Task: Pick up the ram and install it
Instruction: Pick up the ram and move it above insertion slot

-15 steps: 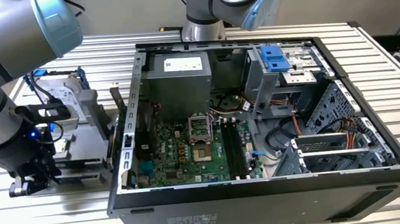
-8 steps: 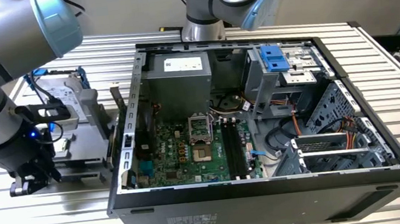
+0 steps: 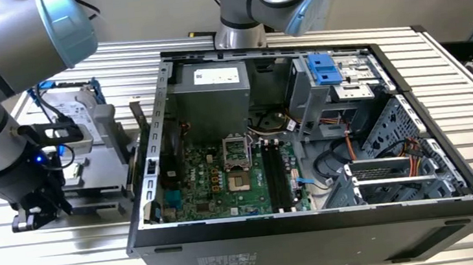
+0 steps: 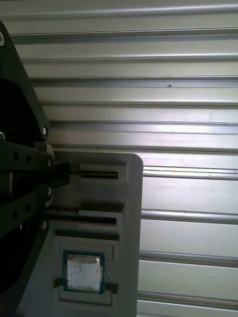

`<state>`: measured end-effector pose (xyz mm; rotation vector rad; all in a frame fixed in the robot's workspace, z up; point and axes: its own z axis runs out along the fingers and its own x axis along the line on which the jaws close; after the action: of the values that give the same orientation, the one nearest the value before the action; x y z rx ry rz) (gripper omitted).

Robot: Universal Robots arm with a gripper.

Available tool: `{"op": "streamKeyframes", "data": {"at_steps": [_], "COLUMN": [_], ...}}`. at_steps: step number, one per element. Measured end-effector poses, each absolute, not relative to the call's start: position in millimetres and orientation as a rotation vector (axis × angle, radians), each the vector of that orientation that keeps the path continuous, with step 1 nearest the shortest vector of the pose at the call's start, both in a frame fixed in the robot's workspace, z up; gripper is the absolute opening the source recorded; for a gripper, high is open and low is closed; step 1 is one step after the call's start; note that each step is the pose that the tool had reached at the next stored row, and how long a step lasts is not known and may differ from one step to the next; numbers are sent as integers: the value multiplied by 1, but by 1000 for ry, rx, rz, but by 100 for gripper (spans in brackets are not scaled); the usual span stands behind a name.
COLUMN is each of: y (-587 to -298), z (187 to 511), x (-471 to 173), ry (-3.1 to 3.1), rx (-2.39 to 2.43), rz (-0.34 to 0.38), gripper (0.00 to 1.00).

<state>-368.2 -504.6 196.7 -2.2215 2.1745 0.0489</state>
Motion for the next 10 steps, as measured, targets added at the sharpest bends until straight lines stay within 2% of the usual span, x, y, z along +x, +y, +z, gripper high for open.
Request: {"op": "streamKeyframes", "data": {"at_steps": [10], "y": [-505], "z": [197], "x": [-368], "ry": [2175], "rx": [-2222], "rz": [49], "gripper": [0]}}
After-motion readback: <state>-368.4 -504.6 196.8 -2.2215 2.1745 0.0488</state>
